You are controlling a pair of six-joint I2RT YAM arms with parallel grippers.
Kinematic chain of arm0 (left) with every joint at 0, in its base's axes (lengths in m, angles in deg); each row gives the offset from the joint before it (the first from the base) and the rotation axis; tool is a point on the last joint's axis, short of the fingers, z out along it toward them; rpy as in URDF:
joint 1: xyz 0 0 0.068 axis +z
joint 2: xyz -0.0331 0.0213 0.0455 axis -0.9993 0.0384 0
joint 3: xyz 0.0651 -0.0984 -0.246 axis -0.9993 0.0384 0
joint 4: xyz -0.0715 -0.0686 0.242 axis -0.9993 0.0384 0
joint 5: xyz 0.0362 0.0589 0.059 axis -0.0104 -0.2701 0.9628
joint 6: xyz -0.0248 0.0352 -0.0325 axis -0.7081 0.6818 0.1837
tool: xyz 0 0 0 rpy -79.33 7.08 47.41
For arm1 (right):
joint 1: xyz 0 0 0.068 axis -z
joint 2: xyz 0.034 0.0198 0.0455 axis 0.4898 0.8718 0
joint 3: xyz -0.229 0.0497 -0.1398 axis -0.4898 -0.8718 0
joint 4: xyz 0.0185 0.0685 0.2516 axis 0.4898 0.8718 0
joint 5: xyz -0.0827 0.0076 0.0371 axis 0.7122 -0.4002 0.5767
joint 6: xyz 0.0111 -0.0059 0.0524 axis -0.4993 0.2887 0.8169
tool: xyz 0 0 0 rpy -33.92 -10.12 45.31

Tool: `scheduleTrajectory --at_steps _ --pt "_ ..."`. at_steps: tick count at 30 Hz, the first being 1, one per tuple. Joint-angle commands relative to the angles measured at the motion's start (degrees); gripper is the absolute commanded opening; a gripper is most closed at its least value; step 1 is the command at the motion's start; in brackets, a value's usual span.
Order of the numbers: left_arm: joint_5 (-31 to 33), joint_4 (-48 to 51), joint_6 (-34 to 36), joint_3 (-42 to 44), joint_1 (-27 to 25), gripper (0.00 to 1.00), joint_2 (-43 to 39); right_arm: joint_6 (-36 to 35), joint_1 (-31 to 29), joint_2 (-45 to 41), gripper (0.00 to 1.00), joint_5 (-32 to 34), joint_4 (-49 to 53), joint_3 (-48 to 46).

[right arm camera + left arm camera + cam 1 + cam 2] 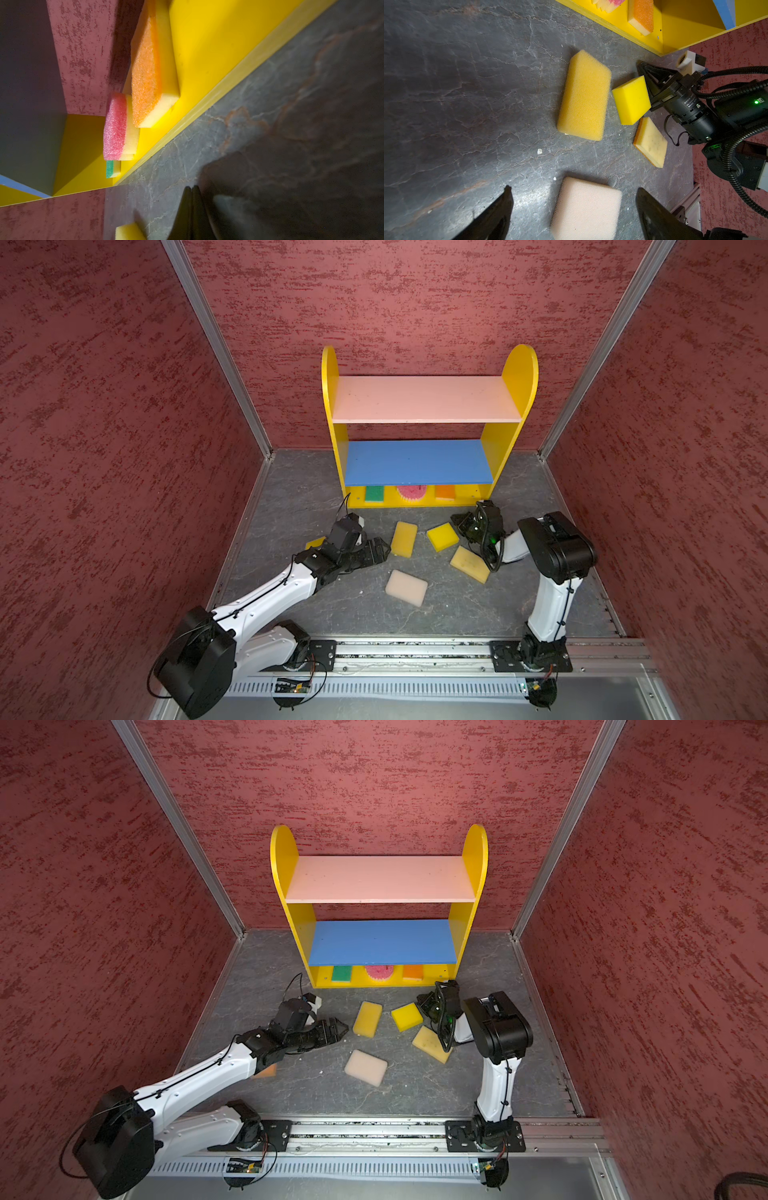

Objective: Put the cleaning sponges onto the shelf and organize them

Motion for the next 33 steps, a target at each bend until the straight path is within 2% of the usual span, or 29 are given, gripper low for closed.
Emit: scheduleTrajectory --at_steps 1,5,14,33 --pt "-0.2 -1.8 0.2 0.9 0.7 0.92 0.8 4.5 0.2 1.7 0.00 4.4 -5.4 0.5" --pt "-0.4 -3.3 -0.1 1.7 0.8 0.92 1.5 4.9 0.2 2.9 0.00 8.6 -6.3 0.7" --pt "-2.3 -5.8 -0.4 2.8 1.6 0.92 3.9 7.1 0.2 8.1 0.00 9.4 -7.0 6.8" --pt "-4.3 -7.7 -0.8 4.1 3.1 0.93 5.7 8.2 0.2 10.8 0.00 13.4 -6.5 8.2"
